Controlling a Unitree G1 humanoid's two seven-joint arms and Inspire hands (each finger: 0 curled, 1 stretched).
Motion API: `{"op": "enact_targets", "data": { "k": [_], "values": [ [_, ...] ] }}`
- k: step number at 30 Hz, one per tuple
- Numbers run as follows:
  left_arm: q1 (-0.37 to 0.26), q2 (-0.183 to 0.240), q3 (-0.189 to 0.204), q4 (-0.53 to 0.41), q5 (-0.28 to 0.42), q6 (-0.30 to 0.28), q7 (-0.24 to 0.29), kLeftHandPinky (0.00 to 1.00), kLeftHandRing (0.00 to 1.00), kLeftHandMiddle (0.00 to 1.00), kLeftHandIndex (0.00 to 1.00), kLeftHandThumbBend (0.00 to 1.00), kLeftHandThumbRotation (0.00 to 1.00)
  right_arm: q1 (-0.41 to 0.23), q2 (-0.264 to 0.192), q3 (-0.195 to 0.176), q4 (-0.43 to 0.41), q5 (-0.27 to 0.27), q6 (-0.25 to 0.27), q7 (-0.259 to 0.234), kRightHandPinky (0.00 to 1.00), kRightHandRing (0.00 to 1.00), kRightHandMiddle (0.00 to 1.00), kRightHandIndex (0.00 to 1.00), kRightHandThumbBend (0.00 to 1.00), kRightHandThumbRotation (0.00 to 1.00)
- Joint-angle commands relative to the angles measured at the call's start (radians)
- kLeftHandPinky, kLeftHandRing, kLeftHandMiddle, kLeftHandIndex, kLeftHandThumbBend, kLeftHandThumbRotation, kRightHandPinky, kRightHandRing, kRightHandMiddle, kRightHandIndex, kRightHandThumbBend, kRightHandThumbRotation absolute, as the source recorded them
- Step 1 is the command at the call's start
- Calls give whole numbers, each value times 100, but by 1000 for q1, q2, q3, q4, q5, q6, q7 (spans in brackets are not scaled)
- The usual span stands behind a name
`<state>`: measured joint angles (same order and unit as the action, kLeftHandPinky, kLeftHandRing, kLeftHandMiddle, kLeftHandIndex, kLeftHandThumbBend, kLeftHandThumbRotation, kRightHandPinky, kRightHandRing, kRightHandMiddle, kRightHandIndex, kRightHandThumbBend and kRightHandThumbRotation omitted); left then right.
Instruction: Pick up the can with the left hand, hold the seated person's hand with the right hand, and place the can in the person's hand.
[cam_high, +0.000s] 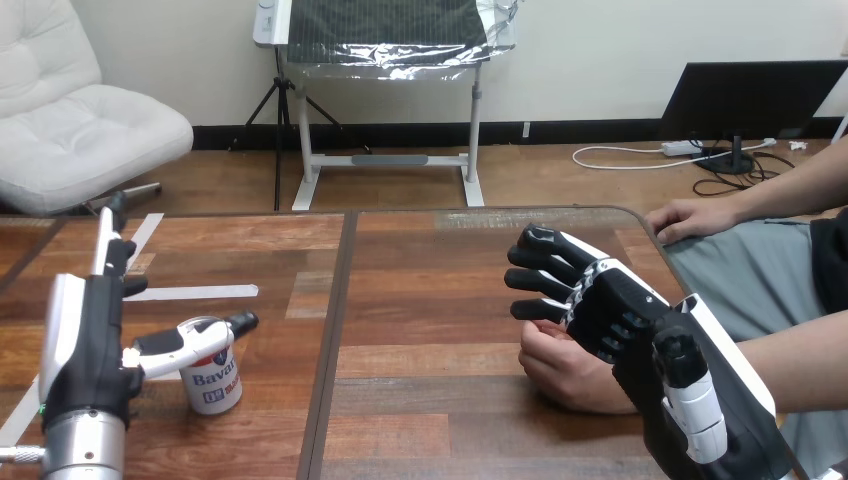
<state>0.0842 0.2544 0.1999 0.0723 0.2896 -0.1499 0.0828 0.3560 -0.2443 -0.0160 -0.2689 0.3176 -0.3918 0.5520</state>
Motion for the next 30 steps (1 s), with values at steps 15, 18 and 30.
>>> {"op": "enact_targets", "data": {
  "k": [15,18,30],
  "values": [
    [-112,95,-35,82,26,26,-31,88,97,100,100,91,4,-59,-12,-5,-31,10,0,3,79,86,88,87,83,97],
    [-117,106,-41,87,28,39,-41,88,97,100,100,91,5,-59,-12,-6,-30,8,-4,4,79,85,88,87,83,97],
    [-143,145,-61,122,48,72,-75,86,97,100,100,89,7,-56,-11,-8,-28,2,-11,4,79,85,88,87,82,98]
  ]
}}
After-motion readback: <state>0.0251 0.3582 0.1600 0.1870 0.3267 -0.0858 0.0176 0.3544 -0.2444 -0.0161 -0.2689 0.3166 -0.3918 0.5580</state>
